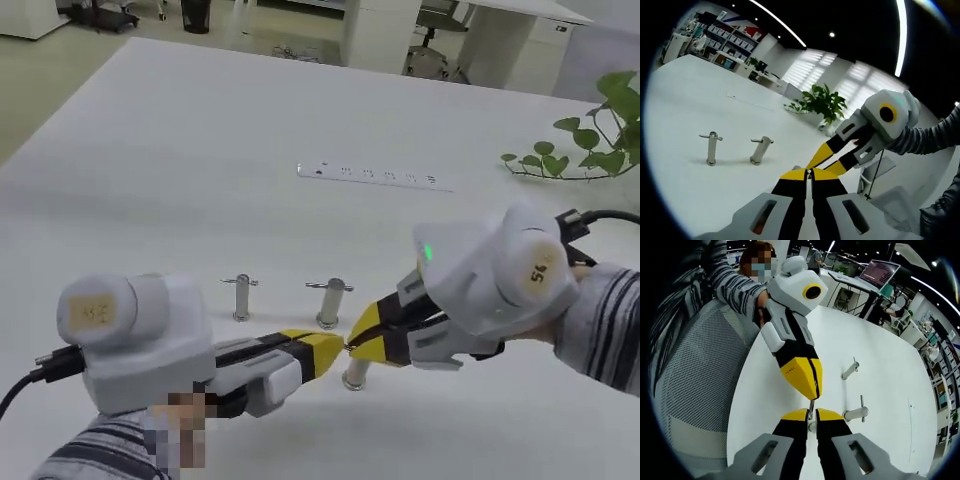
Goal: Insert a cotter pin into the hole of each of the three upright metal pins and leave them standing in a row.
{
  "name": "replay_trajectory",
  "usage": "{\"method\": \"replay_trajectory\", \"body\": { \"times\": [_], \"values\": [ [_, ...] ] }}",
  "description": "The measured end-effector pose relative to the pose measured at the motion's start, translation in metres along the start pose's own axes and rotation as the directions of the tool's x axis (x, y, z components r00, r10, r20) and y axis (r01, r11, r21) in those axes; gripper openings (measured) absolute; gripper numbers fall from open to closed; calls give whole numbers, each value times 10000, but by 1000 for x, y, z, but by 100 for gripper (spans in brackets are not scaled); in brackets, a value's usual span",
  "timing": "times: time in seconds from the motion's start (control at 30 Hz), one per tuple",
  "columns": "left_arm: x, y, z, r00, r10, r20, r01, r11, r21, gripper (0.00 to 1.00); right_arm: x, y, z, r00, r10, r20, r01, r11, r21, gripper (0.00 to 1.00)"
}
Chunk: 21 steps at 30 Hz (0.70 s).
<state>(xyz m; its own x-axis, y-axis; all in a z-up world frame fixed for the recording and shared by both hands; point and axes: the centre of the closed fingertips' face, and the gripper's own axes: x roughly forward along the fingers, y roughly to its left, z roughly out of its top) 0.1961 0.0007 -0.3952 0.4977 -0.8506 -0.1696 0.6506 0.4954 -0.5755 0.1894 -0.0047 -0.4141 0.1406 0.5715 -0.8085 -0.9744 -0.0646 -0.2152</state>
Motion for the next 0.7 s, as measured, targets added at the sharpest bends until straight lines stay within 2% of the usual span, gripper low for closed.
{"method": "replay_trajectory", "body": {
  "times": [0.13,0.27,0.33,0.37,0.4,0.53,0.6,0.7],
  "values": [
    [0,-5,1,9999,-99,-91,105,9978,655,0,0,5,-5,9994,309,124,-319,9953,914,4],
    [0,-7,0,9995,-211,-222,233,9942,1047,0,-3,8,-7,9967,545,601,-656,9774,2010,5],
    [0,-10,1,9988,-408,-255,436,9915,1224,0,-5,10,-8,9944,666,822,-854,9637,2530,6],
    [0,-13,0,9978,-580,-320,618,9894,1315,0,-6,10,-8,9930,735,926,-953,9610,2595,6],
    [0,-15,0,9974,-635,-331,675,9879,1398,0,-7,14,-7,9891,910,1154,-1204,9521,2812,7],
    [1,-24,-5,9926,-992,-699,1107,9762,1864,0,-11,22,-11,9814,1246,1462,-1666,9312,3242,7],
    [3,-28,-8,9898,-1156,-837,1301,9719,1964,0,-12,27,-11,9757,1463,1630,-1953,9184,3442,7],
    [3,-35,-12,9838,-1484,-1007,1661,9656,1999,0,-13,32,-12,9706,1624,1777,-2175,9076,3591,7]
  ]
}}
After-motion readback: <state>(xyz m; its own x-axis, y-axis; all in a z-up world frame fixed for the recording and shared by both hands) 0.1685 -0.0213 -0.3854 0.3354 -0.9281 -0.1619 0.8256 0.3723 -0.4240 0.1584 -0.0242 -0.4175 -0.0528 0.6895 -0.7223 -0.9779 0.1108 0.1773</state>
